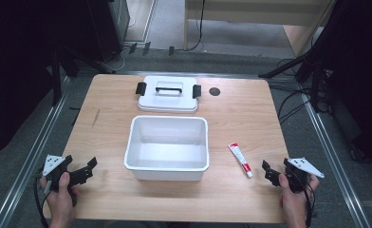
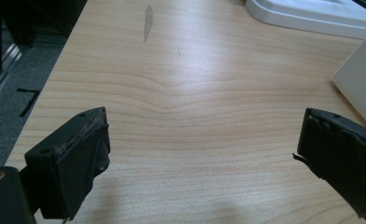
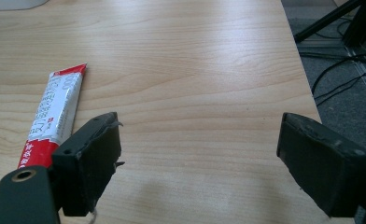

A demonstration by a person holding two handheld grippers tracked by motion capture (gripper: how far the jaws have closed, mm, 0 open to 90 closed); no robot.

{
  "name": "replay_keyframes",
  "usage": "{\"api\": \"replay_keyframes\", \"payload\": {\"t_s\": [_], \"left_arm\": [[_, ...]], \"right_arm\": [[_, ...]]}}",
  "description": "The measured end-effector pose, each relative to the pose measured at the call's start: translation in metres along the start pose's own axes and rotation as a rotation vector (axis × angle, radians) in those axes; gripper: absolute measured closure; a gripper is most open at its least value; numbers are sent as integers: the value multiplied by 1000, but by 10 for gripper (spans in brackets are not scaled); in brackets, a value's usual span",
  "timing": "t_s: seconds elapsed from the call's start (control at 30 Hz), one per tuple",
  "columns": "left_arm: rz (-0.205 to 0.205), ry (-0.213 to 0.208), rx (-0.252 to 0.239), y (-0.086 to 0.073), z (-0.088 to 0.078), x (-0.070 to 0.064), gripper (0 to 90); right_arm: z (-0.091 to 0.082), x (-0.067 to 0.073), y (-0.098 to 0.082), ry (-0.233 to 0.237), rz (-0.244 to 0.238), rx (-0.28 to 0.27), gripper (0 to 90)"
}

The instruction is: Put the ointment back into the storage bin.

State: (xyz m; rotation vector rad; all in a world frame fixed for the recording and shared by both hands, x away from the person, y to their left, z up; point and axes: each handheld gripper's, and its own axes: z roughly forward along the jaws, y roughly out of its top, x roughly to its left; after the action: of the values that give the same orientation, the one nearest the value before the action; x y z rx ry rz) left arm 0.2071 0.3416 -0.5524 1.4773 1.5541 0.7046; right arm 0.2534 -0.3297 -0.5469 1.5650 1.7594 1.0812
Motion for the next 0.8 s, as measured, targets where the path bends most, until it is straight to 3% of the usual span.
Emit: {"api": "replay_keyframes", "payload": {"t_s": [0.57,0.63,0.7,0.8], "left_arm": [[-7,-9,-6,0,0,1,30],[-3,-11,-11,0,1,0,30],[9,-8,-23,-1,0,-2,30],[16,-3,-27,-1,-1,-3,29]], "right_arm": [[1,-1,0,28,1,10,146],[0,-2,1,62,3,18,147],[-2,-4,2,112,35,18,147],[-5,-1,8,129,28,26,147]]}}
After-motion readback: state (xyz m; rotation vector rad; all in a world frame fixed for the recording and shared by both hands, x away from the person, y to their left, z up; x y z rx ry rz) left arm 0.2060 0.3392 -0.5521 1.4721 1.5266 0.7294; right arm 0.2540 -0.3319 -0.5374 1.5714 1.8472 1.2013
